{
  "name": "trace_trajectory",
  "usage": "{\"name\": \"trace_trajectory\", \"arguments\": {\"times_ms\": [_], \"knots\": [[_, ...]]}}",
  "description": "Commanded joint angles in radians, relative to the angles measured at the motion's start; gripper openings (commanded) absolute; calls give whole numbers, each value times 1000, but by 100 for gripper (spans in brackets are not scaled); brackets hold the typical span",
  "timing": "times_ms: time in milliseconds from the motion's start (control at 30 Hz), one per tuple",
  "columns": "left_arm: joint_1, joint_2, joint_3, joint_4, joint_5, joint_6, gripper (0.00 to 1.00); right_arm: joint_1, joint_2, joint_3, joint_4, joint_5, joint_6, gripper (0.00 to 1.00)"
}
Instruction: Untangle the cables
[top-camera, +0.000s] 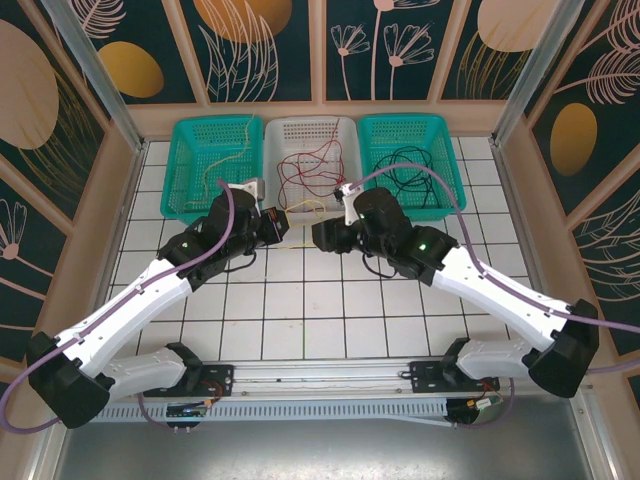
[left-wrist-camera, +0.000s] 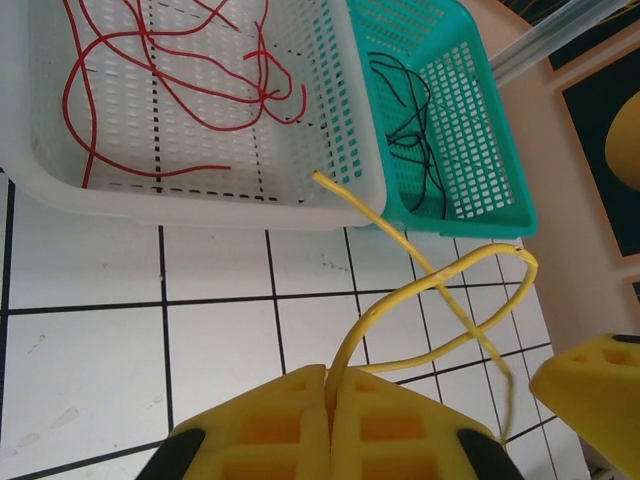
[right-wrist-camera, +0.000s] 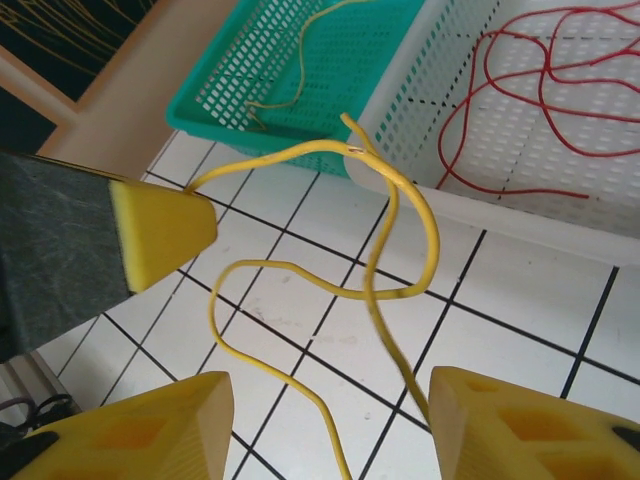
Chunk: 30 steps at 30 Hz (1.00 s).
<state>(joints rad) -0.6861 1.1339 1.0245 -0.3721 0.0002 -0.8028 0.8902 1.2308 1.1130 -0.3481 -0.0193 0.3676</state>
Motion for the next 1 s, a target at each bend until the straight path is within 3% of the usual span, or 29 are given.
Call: {"name": "trace_trajectory", "arguments": {"times_ms": [0,400,533,733,800,967], "knots": [[7,-13,21,-26,18,26,0,7,13,46,-40,20,-26,53],[8,-30,22,-27,29,55,0,6,64,59,-65,70,-25,50],[7,-42,10,-21,26,55,0,6,65,50,-48,61,-22,40],[7,-52,3,-17,33,61,0,6,77,43,-45,64,-17,38],[7,-57,-4,-17,23,62,0,7,75,39,-39,58,-12,29],[9,-57,-21,-14,-2,57,0,11,54,39,-38,56,-6,20]]}}
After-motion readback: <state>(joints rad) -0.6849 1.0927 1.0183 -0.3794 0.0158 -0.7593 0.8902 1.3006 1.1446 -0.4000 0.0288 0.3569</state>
